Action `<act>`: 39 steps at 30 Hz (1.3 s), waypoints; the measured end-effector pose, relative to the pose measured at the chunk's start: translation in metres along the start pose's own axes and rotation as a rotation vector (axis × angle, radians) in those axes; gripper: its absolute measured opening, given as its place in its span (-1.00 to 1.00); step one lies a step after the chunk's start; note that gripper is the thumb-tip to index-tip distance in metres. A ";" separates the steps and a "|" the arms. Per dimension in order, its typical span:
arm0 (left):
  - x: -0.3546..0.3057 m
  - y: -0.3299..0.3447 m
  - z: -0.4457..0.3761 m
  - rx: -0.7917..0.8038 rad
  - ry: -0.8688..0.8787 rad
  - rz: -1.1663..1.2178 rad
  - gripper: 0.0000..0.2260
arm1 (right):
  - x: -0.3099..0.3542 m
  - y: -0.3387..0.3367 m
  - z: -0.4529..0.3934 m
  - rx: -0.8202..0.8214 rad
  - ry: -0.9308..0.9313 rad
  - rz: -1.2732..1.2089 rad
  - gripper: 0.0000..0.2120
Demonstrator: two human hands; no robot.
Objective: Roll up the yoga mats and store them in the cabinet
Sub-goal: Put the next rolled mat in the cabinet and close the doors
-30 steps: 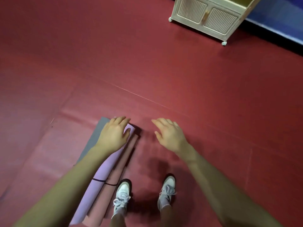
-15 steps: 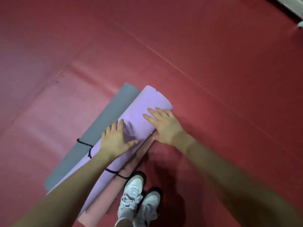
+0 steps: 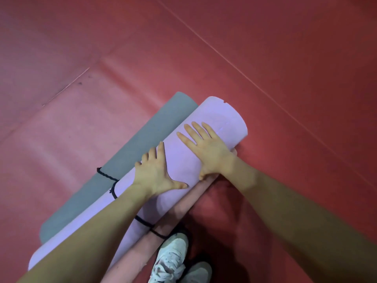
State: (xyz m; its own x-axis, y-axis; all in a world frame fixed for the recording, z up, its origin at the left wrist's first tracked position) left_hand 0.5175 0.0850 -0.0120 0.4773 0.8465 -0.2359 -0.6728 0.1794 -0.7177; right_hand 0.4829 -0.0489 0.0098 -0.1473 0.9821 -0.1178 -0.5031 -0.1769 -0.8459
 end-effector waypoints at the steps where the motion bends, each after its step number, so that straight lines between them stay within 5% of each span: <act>1: 0.000 -0.002 0.001 -0.023 0.007 0.006 0.25 | 0.001 -0.003 0.001 -0.022 0.006 0.039 0.27; 9: -0.021 -0.013 0.032 -0.187 0.074 -0.057 0.11 | 0.008 -0.016 0.040 -0.204 0.105 0.038 0.12; 17: -0.081 -0.048 0.077 -0.204 0.357 -0.264 0.09 | -0.016 -0.040 0.133 -0.187 0.319 -0.142 0.22; 29: -0.217 -0.205 0.211 -0.271 0.680 -0.442 0.08 | -0.094 -0.201 0.302 -0.147 0.463 -0.166 0.23; 35: -0.282 -0.294 0.289 -0.328 0.829 -0.524 0.10 | -0.123 -0.295 0.398 -0.215 0.607 -0.176 0.10; 39: -0.330 -0.335 0.326 -0.355 0.920 -0.600 0.11 | -0.142 -0.330 0.455 -0.274 0.721 -0.207 0.18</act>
State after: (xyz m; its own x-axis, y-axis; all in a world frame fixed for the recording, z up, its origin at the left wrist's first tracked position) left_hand 0.4007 -0.0905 0.5198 0.9962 -0.0387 -0.0783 -0.0714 0.1543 -0.9854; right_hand 0.2820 -0.1596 0.5421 0.5605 0.8100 -0.1726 -0.2191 -0.0560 -0.9741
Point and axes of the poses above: each hand's wrist, its own z-axis away from the middle knuckle, its own y-axis out of the palm, x = y × z, the point moved 8 cm from there along -z, towards the middle knuckle, and after that the axes turned 5 degrees about x, right-handed, at the moved point
